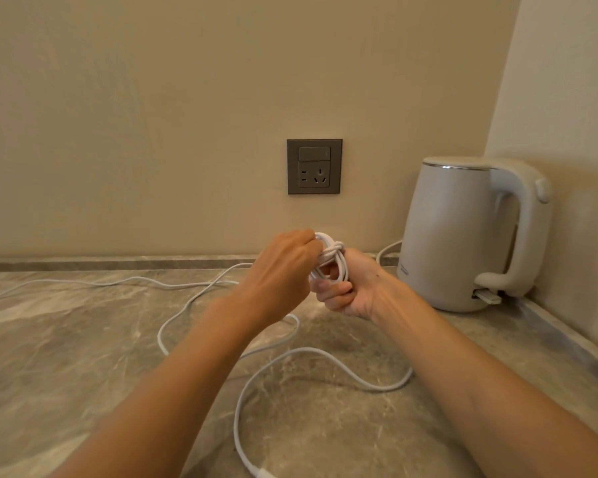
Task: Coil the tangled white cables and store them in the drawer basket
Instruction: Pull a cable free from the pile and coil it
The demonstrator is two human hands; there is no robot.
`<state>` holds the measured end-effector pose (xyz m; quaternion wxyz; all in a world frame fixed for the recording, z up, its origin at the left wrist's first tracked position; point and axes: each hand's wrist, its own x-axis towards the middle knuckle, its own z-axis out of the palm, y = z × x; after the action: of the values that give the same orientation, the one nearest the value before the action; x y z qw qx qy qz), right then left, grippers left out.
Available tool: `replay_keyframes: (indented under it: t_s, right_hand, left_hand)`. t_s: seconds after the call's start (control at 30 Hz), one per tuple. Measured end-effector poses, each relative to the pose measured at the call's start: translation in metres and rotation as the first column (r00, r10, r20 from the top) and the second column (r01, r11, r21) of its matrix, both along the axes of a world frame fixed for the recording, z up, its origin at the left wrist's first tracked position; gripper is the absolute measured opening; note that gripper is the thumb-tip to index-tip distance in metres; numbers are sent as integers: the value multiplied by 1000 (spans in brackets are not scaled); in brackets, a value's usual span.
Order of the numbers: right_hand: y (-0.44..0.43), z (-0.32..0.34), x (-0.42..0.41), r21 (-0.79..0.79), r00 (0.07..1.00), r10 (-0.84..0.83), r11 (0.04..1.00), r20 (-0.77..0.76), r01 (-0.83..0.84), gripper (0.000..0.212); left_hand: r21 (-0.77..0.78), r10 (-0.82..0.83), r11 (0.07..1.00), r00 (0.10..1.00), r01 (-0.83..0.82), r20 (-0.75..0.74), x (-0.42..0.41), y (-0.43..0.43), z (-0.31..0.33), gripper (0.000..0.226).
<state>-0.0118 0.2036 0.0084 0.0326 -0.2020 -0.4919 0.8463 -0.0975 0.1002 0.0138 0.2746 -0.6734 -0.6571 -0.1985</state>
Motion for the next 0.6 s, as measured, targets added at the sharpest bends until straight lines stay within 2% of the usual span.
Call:
replay_keyframes:
  t_s: [0.07,0.17,0.27,0.4,0.47,0.6]
  right_hand:
    - [0,2,0,30,1000,-8,1000,13,7,67]
    - [-2,7,2,63,999,-49,997,-3,49,51]
    - [-2,9,1,76,993,-84,993,-80,90,62]
    - [-3,9,-1,116,980,-132,982,-148,150,75]
    - [-4,6,-2,129,975,-156,976,-160,178,74]
    - [-6,6,-6,120,967,-184,971,-178,207,52]
  left_hand:
    - [32,-2,999,999,0,39,-4,2,-1,21]
    - [104,-113,990,970,92,217,-10,5,-1,18]
    - [172,-231,969,893,176,387,-1,6,2,32]
    - [120,-217,976,774,182,595,-1,9,2,26]
    - [78,-182,982,748,173,638,-2,10,1,27]
    - [85,-95,995,788,55,609,0,10,5,31]
